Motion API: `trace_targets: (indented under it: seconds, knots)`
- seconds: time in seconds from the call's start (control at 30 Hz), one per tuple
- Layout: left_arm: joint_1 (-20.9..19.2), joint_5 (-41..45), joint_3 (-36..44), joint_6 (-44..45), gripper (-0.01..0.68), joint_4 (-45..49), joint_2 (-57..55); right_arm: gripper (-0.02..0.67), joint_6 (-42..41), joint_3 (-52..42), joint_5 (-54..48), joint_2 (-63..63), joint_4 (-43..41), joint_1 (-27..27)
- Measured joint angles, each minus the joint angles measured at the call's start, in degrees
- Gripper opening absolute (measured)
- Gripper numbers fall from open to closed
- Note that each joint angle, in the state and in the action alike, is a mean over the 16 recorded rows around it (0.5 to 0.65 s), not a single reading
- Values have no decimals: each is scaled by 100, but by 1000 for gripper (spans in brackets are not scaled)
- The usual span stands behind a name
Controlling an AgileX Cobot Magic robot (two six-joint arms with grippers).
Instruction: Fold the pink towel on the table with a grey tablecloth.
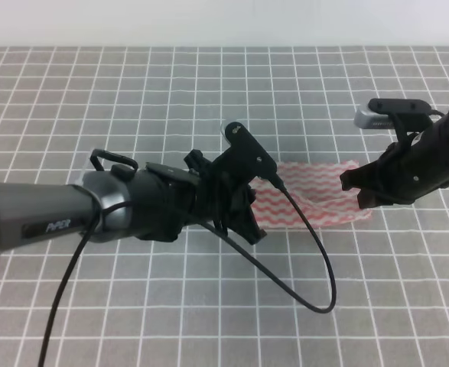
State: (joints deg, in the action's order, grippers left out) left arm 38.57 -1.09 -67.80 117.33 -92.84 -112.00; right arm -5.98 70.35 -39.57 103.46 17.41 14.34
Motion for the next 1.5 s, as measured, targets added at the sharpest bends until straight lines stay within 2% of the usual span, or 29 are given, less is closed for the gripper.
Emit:
trace_targets:
  seconds: [1.5]
  knots:
    - [-184, -20, -461, 13, -2, -30, -352, -15, 4, 1, 674, 116, 7, 0]
